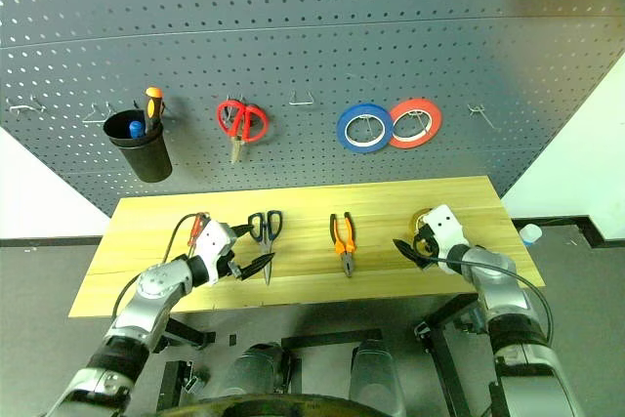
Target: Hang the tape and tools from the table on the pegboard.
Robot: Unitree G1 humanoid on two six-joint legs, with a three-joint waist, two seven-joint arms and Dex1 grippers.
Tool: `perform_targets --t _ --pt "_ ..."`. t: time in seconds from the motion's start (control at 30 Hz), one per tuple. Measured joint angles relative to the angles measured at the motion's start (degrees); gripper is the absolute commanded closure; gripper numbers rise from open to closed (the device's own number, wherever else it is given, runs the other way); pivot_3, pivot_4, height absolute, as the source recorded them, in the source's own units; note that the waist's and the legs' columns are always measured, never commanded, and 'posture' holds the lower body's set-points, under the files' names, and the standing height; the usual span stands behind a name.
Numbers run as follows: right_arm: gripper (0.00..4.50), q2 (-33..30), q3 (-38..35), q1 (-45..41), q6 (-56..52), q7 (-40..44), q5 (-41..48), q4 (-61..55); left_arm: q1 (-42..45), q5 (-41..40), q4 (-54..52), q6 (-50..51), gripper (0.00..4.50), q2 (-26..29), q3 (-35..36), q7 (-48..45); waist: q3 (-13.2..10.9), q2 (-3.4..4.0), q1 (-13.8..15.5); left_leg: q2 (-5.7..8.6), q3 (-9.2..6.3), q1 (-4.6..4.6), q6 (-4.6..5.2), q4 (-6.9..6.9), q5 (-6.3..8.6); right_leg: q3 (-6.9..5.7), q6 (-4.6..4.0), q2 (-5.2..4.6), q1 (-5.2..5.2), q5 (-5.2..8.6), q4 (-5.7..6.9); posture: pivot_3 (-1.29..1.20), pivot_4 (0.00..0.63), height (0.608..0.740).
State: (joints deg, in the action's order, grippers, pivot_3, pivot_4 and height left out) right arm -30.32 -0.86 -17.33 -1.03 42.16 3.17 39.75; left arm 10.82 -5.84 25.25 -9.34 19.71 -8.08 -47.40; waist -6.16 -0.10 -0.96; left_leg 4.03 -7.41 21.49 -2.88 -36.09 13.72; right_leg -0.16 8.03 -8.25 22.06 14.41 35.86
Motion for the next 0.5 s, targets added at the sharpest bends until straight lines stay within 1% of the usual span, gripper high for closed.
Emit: perform_targets --t 0.1,0.2,0.33,0.5 --pt "0.03 -0.02 1.32 -4.58 -3.96 -1.23 -2.01 4.61 4.30 0.53 2.56 -0.03 0.00 -1.14 -1.99 -2.38 0.00 0.00 -0.17 -0.01 -0.01 0.01 0.00 0.06 0.00 0.00 0.02 0.01 0.02 -0.12 -0.01 -0.07 0.045 0.740" --pt "0.03 -0.02 2.08 -8.69 -6.05 -1.55 -3.17 10.09 6.76 0.83 4.44 0.07 0.00 -1.89 -3.23 -4.75 0.00 0.00 -0.30 0.00 -0.01 0.02 0.00 0.14 0.00 0.01 -0.02 0.01 0.06 -0.15 -0.02 -0.07 0.047 0.740" --pt "0.03 -0.01 3.84 -12.93 -6.18 -2.76 -5.88 17.01 8.30 0.86 5.02 1.32 0.00 -2.40 -4.73 -7.80 -0.01 0.00 -0.42 0.00 -0.01 0.03 0.00 0.15 0.00 0.01 -0.01 0.01 0.07 -0.15 -0.03 -0.07 0.050 0.740" --pt "0.03 0.04 5.03 -16.95 -7.13 -3.38 -8.02 24.16 8.28 0.84 4.76 2.90 0.00 -2.27 -5.89 -10.96 -0.01 -0.01 -1.57 0.01 -0.03 0.02 0.01 0.11 0.00 0.02 0.00 0.01 0.02 -0.14 -0.01 -0.06 0.050 0.740"
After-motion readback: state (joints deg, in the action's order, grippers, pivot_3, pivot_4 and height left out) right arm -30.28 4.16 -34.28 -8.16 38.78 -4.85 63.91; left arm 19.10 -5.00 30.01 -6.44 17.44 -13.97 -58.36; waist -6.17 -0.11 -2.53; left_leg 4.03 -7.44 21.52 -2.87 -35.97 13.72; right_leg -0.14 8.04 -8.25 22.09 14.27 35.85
